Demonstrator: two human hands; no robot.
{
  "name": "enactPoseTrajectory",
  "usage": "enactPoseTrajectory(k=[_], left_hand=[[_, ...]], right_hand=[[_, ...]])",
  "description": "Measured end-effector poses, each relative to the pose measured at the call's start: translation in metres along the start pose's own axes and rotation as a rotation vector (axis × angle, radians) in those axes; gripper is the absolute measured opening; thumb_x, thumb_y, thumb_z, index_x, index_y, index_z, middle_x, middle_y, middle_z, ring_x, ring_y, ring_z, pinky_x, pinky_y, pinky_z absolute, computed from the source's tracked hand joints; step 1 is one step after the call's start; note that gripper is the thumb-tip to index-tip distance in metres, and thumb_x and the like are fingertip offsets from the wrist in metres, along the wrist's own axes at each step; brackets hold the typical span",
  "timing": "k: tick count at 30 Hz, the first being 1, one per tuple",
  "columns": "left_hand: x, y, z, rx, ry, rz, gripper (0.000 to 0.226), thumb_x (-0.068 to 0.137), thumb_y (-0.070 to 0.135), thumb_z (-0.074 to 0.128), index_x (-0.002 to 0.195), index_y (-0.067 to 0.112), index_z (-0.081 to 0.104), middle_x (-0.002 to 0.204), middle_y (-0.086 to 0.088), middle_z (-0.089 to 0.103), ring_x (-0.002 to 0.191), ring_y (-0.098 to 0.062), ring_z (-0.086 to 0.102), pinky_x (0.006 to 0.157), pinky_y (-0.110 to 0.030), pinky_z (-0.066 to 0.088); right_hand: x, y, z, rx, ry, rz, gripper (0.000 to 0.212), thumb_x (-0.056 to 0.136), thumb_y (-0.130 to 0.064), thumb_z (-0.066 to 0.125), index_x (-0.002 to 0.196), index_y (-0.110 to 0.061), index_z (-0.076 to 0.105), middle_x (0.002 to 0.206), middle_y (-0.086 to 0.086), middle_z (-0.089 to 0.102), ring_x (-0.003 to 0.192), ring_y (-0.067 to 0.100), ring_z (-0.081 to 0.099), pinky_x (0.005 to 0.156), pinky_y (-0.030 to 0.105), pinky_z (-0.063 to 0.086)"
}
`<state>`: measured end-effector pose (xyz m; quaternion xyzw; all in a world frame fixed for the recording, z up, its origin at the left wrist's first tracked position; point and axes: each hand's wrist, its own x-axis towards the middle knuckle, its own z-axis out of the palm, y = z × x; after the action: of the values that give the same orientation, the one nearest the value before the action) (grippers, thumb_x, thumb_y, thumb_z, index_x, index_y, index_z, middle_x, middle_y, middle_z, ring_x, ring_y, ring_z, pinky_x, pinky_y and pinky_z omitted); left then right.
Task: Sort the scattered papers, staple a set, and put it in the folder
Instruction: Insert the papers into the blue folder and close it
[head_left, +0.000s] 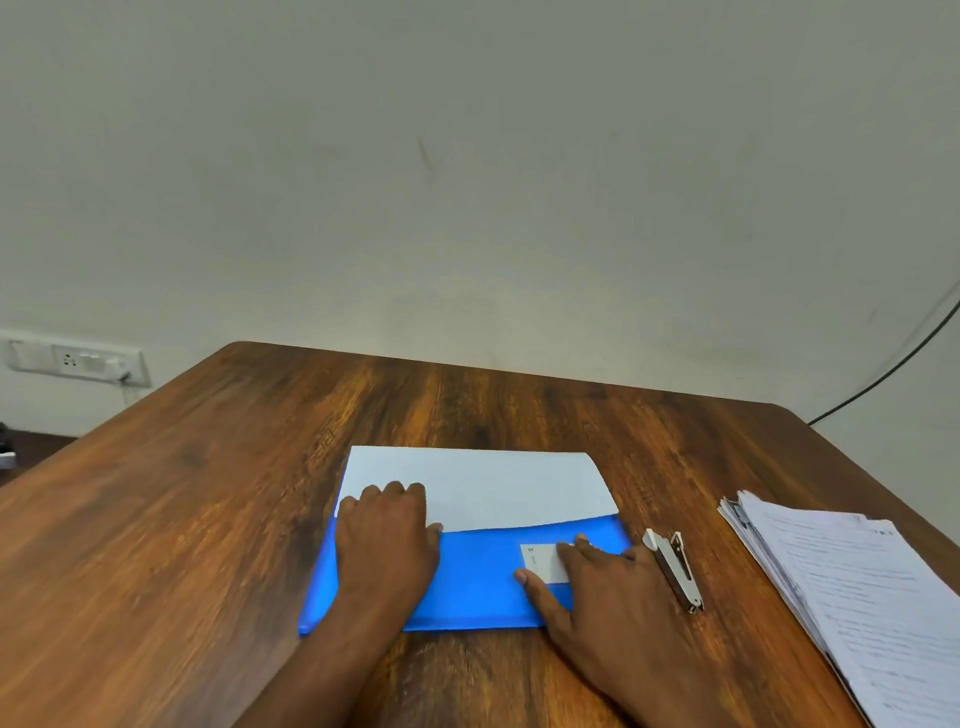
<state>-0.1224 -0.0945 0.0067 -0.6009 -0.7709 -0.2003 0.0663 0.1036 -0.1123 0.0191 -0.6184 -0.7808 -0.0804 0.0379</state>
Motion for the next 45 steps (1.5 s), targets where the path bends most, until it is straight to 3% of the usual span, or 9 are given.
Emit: enactPoseTrajectory(k=[7, 12, 16, 19, 23, 28, 34, 38, 45], left_hand=[[-0.016, 0.02, -0.007, 0.033, 0.007, 0.009, 0.046, 0.095, 0.069, 0.048, 0.107, 0.028, 0.063, 0.106, 0.007, 0.072, 0.095, -0.013, 0.068, 0.088, -0.032, 0.047], [-0.015, 0.021, 0.001, 0.109, -0.121, 0.023, 0.073, 0.087, 0.086, 0.035, 0.113, 0.025, 0.063, 0.117, 0.003, 0.067, 0.115, -0.017, 0.059, 0.106, -0.043, 0.037], [-0.009, 0.008, 0.016, 0.002, -0.256, 0.054, 0.09, 0.092, 0.083, 0.03, 0.158, 0.022, 0.033, 0.167, -0.007, 0.029, 0.157, -0.027, 0.021, 0.125, -0.057, 0.017], [-0.004, 0.002, 0.018, -0.052, -0.328, 0.113, 0.087, 0.094, 0.08, 0.027, 0.164, 0.03, 0.018, 0.174, -0.005, 0.01, 0.161, -0.026, 0.004, 0.127, -0.062, 0.007], [0.003, -0.004, 0.015, -0.075, -0.396, 0.18, 0.111, 0.07, 0.09, 0.002, 0.164, 0.034, 0.016, 0.174, 0.0, 0.008, 0.161, -0.021, 0.005, 0.126, -0.061, 0.003], [0.015, -0.016, 0.019, -0.115, -0.396, 0.275, 0.115, 0.064, 0.095, 0.007, 0.163, 0.036, 0.02, 0.173, 0.005, 0.013, 0.16, -0.015, 0.01, 0.127, -0.057, 0.004], [0.02, -0.022, 0.019, -0.093, -0.375, 0.234, 0.138, 0.053, 0.107, 0.011, 0.166, 0.029, 0.002, 0.174, -0.002, -0.005, 0.161, -0.022, -0.003, 0.126, -0.058, -0.004], [0.021, -0.025, 0.012, -0.028, -0.413, 0.073, 0.154, 0.044, 0.109, 0.02, 0.165, 0.017, -0.009, 0.172, -0.013, -0.013, 0.16, -0.034, -0.008, 0.124, -0.065, -0.001], [0.026, -0.041, 0.006, -0.043, -0.405, 0.057, 0.167, 0.021, 0.114, 0.003, 0.164, 0.028, 0.021, 0.173, -0.007, 0.011, 0.16, -0.028, 0.006, 0.124, -0.066, 0.004]], right_hand=[[-0.007, -0.018, -0.01, 0.004, 0.049, -0.054, 0.083, 0.086, -0.092, 0.012, 0.102, -0.029, 0.064, 0.098, -0.006, 0.071, 0.086, 0.014, 0.063, 0.089, 0.034, 0.049], [-0.014, -0.029, -0.005, -0.077, 0.176, -0.194, 0.06, 0.081, -0.083, 0.049, 0.061, -0.029, 0.065, 0.051, -0.005, 0.06, 0.044, 0.015, 0.054, 0.05, 0.033, 0.047], [-0.019, -0.037, -0.002, 0.042, 0.161, -0.323, 0.065, 0.089, -0.081, 0.034, 0.092, -0.028, 0.071, 0.078, -0.004, 0.072, 0.07, 0.018, 0.064, 0.074, 0.038, 0.051], [-0.017, -0.036, -0.006, 0.146, 0.164, -0.41, 0.056, 0.091, -0.072, 0.038, 0.097, -0.029, 0.074, 0.082, -0.008, 0.073, 0.074, 0.017, 0.065, 0.074, 0.034, 0.054], [-0.007, -0.024, 0.0, 0.232, 0.25, -0.403, 0.025, 0.083, -0.054, 0.062, 0.092, -0.035, 0.076, 0.086, -0.017, 0.074, 0.075, 0.005, 0.068, 0.065, 0.029, 0.06], [0.011, -0.013, 0.008, 0.147, 0.224, -0.242, 0.038, 0.078, -0.059, 0.067, 0.104, -0.034, 0.078, 0.113, -0.011, 0.076, 0.096, 0.01, 0.073, 0.081, 0.032, 0.061], [0.013, -0.01, 0.005, 0.036, 0.176, -0.146, 0.031, 0.073, -0.048, 0.074, 0.096, -0.028, 0.078, 0.095, -0.008, 0.078, 0.083, 0.013, 0.074, 0.076, 0.038, 0.061], [0.013, -0.004, 0.0, 0.018, 0.294, -0.122, 0.016, 0.078, -0.034, 0.073, 0.09, -0.026, 0.075, 0.085, -0.008, 0.075, 0.073, 0.014, 0.07, 0.073, 0.039, 0.056], [0.013, 0.021, 0.0, 0.421, 0.482, 0.187, 0.03, 0.08, -0.025, 0.087, 0.109, -0.024, 0.08, 0.095, -0.008, 0.08, 0.076, 0.006, 0.068, 0.071, 0.024, 0.054]])
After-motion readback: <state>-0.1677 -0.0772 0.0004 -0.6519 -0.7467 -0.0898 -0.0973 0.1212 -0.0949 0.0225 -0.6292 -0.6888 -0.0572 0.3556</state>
